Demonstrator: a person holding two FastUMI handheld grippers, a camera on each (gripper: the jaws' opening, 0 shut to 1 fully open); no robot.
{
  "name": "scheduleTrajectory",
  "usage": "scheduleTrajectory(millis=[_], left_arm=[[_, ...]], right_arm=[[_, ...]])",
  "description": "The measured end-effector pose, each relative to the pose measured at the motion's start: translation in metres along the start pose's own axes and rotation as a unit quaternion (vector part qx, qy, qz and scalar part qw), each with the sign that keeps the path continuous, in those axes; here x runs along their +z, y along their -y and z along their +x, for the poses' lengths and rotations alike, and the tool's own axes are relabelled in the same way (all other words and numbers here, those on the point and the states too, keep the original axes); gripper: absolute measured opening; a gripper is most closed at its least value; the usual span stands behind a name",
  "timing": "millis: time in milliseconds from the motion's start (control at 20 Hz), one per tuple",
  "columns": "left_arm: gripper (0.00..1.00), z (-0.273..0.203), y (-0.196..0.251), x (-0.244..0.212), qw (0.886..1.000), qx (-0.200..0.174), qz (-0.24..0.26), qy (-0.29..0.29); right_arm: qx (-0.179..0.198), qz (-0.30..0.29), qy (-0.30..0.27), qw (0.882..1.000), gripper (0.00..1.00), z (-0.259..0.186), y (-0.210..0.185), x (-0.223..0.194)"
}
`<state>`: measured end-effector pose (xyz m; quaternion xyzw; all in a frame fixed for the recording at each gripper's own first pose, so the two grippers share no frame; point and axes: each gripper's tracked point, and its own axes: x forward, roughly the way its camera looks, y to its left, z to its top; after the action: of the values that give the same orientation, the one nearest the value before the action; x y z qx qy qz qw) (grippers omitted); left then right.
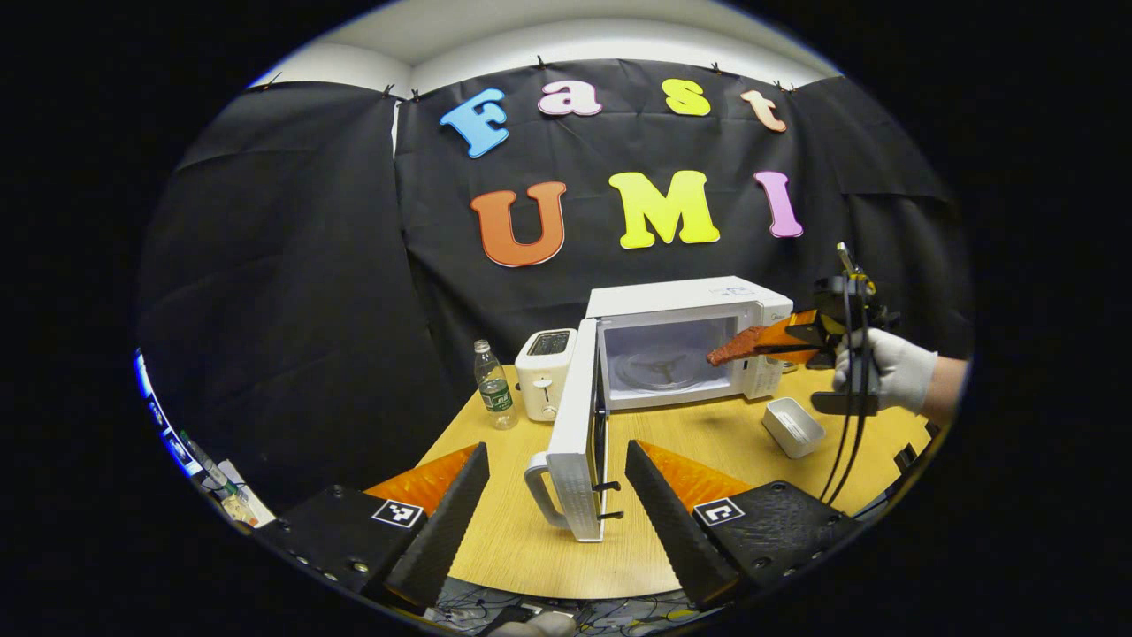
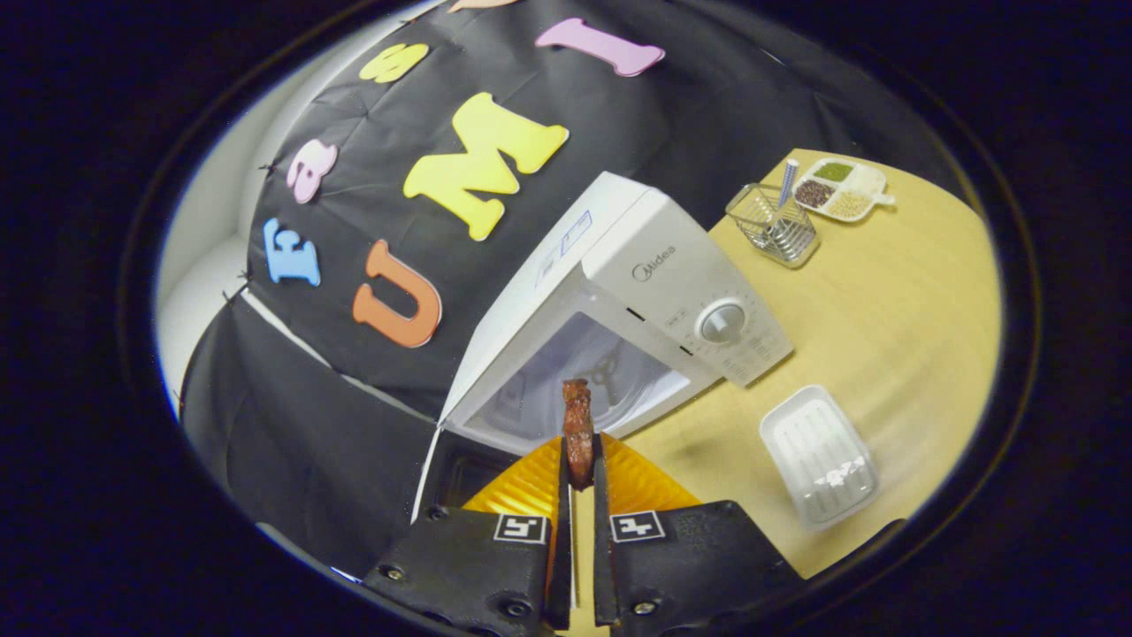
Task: Open the microwave oven with the left hand, put the food in, and close the microwave oven.
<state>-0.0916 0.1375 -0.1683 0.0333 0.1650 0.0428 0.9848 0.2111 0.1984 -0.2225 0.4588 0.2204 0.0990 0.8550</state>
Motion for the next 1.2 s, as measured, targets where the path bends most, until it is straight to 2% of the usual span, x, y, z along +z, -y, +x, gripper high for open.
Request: scheduleTrajectory(millis=[250, 450, 700, 750, 850, 1050, 1100, 1150, 1200], left_arm=[[0.95, 0.007, -0.022, -0.005, 1.0, -0.004, 0.011, -0.007], [0.95, 0.006, -0.04, -0.013, 1.0, 0.004, -0.003, -0.016], [0.95, 0.01, -0.05, -0.023, 0.999, 0.014, -0.021, -0.021], [0.95, 0.011, -0.052, -0.025, 0.999, 0.014, -0.023, -0.024], [0.95, 0.012, -0.056, -0.027, 0.999, 0.019, -0.025, -0.024], [0.95, 0.016, -0.058, -0.028, 0.999, 0.02, -0.025, -0.024], [0.95, 0.017, -0.057, -0.03, 0.999, 0.018, -0.027, -0.024], [0.95, 0.018, -0.057, -0.031, 0.999, 0.019, -0.026, -0.028], [0.95, 0.02, -0.059, -0.032, 0.999, 0.021, -0.025, -0.03]], right_arm=[[0.0, 0.093, 0.071, 0.993, 0.13, 0.087, -0.015, -0.027], [-0.013, 0.12, 0.099, 0.988, 0.13, 0.146, -0.011, -0.037], [-0.044, 0.074, 0.114, 0.99, 0.13, 0.19, -0.004, -0.045], [-0.062, 0.059, 0.109, 0.99, 0.13, 0.194, 0.007, -0.048], [-0.062, 0.057, 0.116, 0.99, 0.13, 0.198, 0.01, -0.045], [-0.108, -0.058, 0.131, 0.984, 0.2, 0.195, 0.022, -0.036], [-0.114, -0.077, 0.133, 0.982, 0.12, 0.194, 0.022, -0.034], [-0.114, -0.097, 0.134, 0.979, 0.28, 0.195, 0.021, -0.031], [-0.12, -0.129, 0.134, 0.975, 0.29, 0.194, 0.021, -0.029]])
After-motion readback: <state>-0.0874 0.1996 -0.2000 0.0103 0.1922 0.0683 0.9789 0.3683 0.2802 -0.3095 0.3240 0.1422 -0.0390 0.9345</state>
